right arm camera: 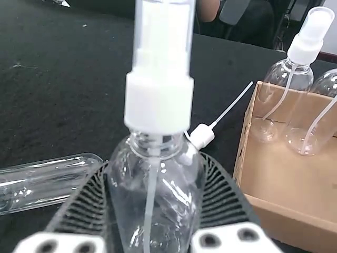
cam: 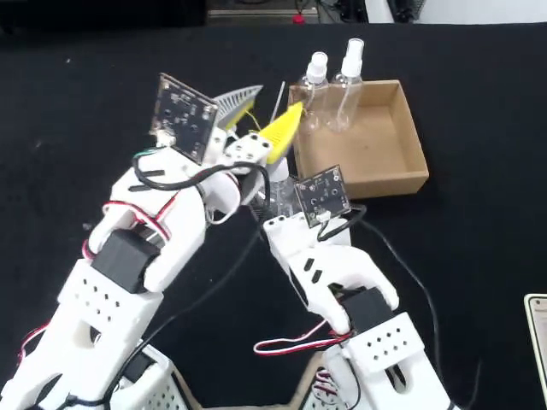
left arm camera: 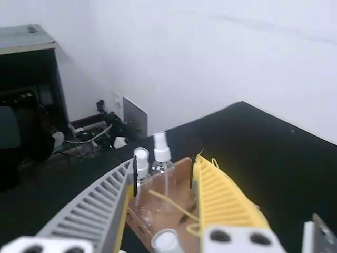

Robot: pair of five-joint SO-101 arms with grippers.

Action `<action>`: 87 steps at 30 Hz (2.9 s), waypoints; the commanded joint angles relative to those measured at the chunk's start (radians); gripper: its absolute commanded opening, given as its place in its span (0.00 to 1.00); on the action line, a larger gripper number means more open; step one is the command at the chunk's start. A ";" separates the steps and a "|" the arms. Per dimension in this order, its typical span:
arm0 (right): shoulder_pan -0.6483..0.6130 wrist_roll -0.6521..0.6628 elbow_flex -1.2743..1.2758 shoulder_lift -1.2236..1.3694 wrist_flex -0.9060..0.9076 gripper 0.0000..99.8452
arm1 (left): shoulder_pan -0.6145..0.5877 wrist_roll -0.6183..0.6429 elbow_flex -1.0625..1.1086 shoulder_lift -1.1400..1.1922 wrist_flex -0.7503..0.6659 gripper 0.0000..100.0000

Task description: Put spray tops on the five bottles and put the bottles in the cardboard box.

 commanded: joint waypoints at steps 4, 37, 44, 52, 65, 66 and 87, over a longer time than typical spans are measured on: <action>-0.009 -0.002 -0.008 -0.024 -0.025 0.01 | -0.093 -0.011 -0.027 0.017 -0.041 0.18; -0.008 -0.002 -0.008 -0.024 -0.025 0.01 | -0.099 -0.486 -0.444 0.293 0.531 0.18; -0.008 -0.002 -0.010 -0.024 -0.025 0.01 | -0.056 -0.488 -0.440 0.292 0.559 0.18; -0.008 -0.002 -0.010 -0.024 -0.025 0.01 | 0.001 -0.488 -0.432 0.282 0.594 0.18; -0.008 -0.002 -0.015 -0.025 -0.023 0.01 | -0.113 -0.485 -0.576 0.279 0.700 0.18; -0.008 -0.002 -0.018 -0.025 -0.023 0.01 | -0.133 -0.483 -0.582 0.279 0.698 0.18; 0.491 -0.009 -0.262 -0.013 -0.031 0.01 | -0.366 -0.230 0.019 0.279 0.511 0.18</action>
